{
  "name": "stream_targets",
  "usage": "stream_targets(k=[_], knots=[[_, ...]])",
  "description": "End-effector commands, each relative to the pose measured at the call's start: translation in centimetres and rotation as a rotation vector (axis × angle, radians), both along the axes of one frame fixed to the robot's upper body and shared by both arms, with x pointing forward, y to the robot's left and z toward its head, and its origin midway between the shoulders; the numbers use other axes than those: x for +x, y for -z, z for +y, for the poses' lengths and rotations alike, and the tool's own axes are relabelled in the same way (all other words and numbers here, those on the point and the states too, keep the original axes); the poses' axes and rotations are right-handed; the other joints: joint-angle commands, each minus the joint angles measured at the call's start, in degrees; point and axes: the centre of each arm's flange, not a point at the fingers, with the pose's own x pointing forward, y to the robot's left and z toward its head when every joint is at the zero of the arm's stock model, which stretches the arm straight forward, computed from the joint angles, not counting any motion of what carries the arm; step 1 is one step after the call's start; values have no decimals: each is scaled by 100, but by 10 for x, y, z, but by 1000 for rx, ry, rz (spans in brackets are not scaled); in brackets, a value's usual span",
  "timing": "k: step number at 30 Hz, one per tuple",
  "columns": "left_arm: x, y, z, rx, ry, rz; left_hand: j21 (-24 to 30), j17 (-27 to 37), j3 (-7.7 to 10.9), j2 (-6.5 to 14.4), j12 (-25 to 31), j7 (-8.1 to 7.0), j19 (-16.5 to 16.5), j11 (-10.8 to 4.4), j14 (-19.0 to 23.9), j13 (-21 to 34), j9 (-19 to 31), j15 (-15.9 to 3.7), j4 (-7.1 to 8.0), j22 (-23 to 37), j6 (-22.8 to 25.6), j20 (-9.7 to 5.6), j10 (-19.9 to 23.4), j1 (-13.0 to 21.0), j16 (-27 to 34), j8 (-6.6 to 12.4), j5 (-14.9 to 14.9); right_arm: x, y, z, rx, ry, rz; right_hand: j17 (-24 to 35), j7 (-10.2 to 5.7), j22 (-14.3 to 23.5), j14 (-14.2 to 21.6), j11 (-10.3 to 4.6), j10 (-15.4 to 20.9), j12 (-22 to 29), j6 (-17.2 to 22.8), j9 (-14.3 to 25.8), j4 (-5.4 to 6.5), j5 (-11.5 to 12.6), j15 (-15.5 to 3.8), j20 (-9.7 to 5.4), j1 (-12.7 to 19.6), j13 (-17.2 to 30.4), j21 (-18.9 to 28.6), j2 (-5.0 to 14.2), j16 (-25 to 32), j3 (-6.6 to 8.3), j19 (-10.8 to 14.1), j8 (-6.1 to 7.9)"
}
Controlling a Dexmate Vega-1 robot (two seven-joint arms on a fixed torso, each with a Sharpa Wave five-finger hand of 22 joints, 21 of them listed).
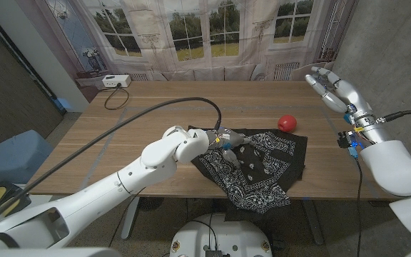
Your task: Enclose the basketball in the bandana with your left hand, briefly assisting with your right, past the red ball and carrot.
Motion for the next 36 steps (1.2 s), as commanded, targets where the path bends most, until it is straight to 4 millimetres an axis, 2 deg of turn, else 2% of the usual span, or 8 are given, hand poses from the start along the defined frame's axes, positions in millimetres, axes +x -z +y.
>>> stream_targets(k=[1, 3, 6, 10, 11, 16, 22, 36], knots=[[18, 30, 9, -282, 28, -32, 266, 33, 267, 335, 257, 931, 838, -111, 1192, -86, 24, -551, -15, 13, 1720, -298, 937, 487, 204, 252, -24, 2, -4, 4, -7, 17, 10, 5, 2, 19, 56, -16, 26, 28, 42, 3, -2, 40, -15, -2, 18, 4, -28, 37, 16, -59, 38, 1], [19, 31, 11, -296, 30, -31, 410, 40, 481, 447, 391, 1042, 1203, -104, 1758, -109, 31, -747, -56, 23, 2288, -491, 1473, 799, 309, 384, -20, 3, -3, 4, -1, 16, 4, -1, 4, 19, 62, 0, 32, 26, 45, 3, -3, 40, -17, -2, 18, 2, -33, 42, 17, -62, 40, 0], [16, 32, 12, -305, 19, -95, 597, 90, 680, 558, 629, 1149, 1583, -248, 2530, -54, 36, -952, -28, 37, 2829, -637, 2151, 982, 483, 491, -28, 3, -5, 5, -4, 19, 5, -11, 2, 19, 63, 12, 35, 21, 48, 2, -5, 41, -17, -3, 17, -3, -40, 51, 15, -67, 47, -4], [15, 28, 16, -332, 27, -87, 717, 331, 918, 675, 803, 1199, 1685, -289, 2960, 35, 47, -1075, -79, 57, 3221, -747, 2468, 1321, 659, 551, -8, 4, -7, 6, -8, 28, 10, -21, 2, 19, 66, -9, 41, 17, 51, 2, -8, 42, -22, -4, 18, -8, -47, 60, 13, -72, 53, -7], [13, 25, 17, -343, 29, -106, 748, 425, 933, 657, 866, 1224, 1699, -335, 3030, 68, 56, -1090, -94, 64, 3295, -772, 2567, 1412, 726, 562, -13, 5, -7, 6, -10, 16, 14, -23, 1, 19, 67, -3, 42, 16, 51, 2, -9, 42, -18, -4, 18, -9, -49, 62, 13, -74, 54, -8], [8, 13, 24, -403, 17, -162, 1132, 1053, 1031, 669, 1274, 1432, 1873, -264, 3543, 378, 260, -1135, -103, 163, 4029, -991, 2996, 2072, 1152, 828, 10, 6, -8, 8, -8, 20, 6, -36, -3, 19, 66, 0, 43, 8, 52, 2, -12, 43, -19, -3, 18, -15, -60, 71, 9, -81, 57, -13], [4, 1, 29, -413, 22, -200, 1342, 1338, 1097, 674, 1518, 1458, 1863, -290, 3631, 613, 421, -1125, -88, 215, 4271, -1022, 3155, 2361, 1250, 984, 58, 7, -10, 9, -13, 14, 10, -48, -2, 19, 57, -4, 49, 3, 53, 2, -14, 43, -17, -2, 16, -20, -73, 78, 2, -89, 54, -18], [-5, -28, 49, -556, 50, -287, 1689, 1702, 1076, 625, 1918, 1501, 1958, -358, 3967, 1019, 656, -1184, -49, 257, 4407, -1132, 3318, 2551, 1423, 1136, 85, 9, -17, 12, -24, 17, 5, -75, 1, 20, 51, -4, 41, -18, 54, 1, -16, 44, -16, -2, 7, -34, -101, 100, -7, -110, 55, -30]])
